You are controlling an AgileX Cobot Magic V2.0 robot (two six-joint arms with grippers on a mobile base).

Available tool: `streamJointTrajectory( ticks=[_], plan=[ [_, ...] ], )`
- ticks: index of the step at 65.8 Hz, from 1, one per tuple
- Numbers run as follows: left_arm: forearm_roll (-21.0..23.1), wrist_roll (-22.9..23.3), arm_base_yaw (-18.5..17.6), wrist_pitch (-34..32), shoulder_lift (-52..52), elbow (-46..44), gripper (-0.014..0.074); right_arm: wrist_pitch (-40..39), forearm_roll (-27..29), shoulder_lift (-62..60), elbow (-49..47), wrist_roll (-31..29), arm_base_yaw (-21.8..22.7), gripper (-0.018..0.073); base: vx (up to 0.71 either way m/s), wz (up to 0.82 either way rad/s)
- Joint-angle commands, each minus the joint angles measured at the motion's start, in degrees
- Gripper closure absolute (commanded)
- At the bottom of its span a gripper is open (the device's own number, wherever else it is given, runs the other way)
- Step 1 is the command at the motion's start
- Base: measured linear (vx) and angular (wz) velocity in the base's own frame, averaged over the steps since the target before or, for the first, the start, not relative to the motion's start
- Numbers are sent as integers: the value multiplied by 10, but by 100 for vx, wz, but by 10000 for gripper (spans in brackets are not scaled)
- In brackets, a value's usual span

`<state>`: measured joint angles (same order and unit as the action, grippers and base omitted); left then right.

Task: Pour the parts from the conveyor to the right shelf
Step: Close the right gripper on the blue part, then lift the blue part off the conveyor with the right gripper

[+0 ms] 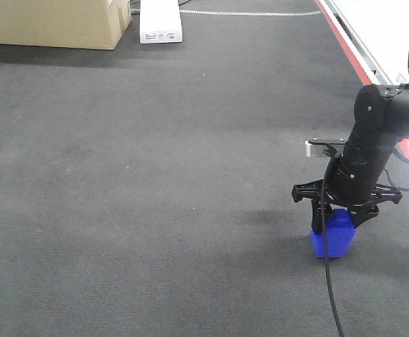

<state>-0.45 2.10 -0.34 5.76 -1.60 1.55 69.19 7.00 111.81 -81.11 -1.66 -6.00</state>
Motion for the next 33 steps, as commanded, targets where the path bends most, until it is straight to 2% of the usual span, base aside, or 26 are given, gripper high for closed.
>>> streamJointTrajectory(
  ticks=[1, 17, 25, 33],
  plan=[
    [5, 5, 2, -45, -10, -11, 603, 25, 19, -41, -16, -18, -1, 569, 0, 0],
    [5, 5, 2, -45, -10, -11, 603, 47, 32, -118, -16, -40, -1, 568, 0, 0],
    [5, 5, 2, -45, -10, -11, 603, 46, 14, -179, -2, -33, -1, 568, 0, 0],
    [5, 5, 2, -45, -10, -11, 603, 46, -13, -242, 58, -30, -1, 568, 0, 0]
  ],
)
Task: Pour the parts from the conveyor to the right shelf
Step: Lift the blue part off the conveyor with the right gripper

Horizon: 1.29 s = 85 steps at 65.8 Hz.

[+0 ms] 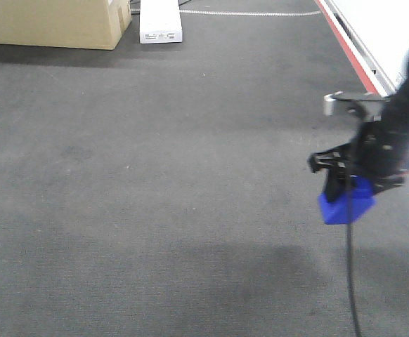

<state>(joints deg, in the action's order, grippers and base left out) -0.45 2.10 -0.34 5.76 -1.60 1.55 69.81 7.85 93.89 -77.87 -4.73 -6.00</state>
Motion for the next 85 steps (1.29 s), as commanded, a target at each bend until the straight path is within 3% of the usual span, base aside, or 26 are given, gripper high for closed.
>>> streamJointTrajectory(
  ticks=[1, 26, 55, 85],
  plan=[
    [5, 5, 2, -45, -10, -11, 603, 40, -25, -74, 34, 2, -1, 568, 0, 0],
    [5, 5, 2, -45, -10, -11, 603, 24, -27, -251, 158, 7, -1, 568, 0, 0],
    [5, 5, 2, -45, -10, -11, 603, -186, -28, -515, 329, 6, -1, 568, 0, 0],
    [5, 5, 2, -45, -10, -11, 603, -381, -37, -662, 521, -42, -1, 568, 0, 0]
  ],
)
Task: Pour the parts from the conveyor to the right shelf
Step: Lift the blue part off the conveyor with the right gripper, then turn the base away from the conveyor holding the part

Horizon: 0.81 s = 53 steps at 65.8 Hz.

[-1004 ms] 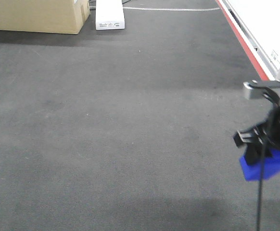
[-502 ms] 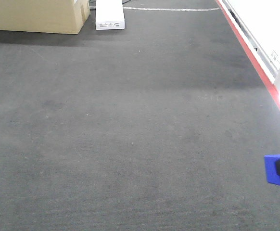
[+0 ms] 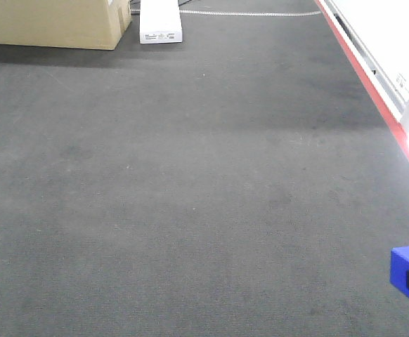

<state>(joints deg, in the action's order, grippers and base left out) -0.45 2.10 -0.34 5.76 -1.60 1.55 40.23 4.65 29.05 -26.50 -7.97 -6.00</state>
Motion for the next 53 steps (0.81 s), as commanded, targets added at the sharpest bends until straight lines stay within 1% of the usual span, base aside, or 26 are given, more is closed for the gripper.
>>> streamJointTrajectory(
  ticks=[1, 16, 20, 53],
  plan=[
    [5, 5, 2, -45, -10, -11, 603, -92, -5, -16, 11, -9, -1, 568, 0, 0],
    [5, 5, 2, -45, -10, -11, 603, -212, -20, -24, 47, -9, -1, 568, 0, 0],
    [5, 5, 2, -45, -10, -11, 603, -229, -20, -24, 49, -9, -1, 568, 0, 0],
    [5, 5, 2, -45, -10, -11, 603, -235, -20, -24, 49, -9, -1, 568, 0, 0]
  ],
)
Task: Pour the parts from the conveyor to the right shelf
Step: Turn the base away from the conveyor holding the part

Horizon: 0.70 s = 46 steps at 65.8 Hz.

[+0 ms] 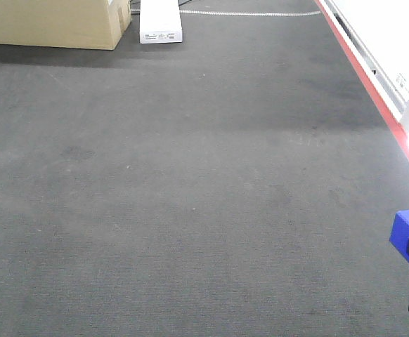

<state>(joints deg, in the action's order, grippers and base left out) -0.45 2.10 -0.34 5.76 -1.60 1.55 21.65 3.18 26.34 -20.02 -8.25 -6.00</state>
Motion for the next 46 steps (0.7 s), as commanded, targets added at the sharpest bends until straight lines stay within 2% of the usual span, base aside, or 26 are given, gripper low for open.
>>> streamJointTrajectory(
  ticks=[1, 46],
  plan=[
    [5, 5, 2, -45, -10, -11, 603, -49, -5, 3, -16, -6, -1, 568, 0, 0],
    [5, 5, 2, -45, -10, -11, 603, -49, -5, 3, -16, -6, -1, 568, 0, 0]
  ],
)
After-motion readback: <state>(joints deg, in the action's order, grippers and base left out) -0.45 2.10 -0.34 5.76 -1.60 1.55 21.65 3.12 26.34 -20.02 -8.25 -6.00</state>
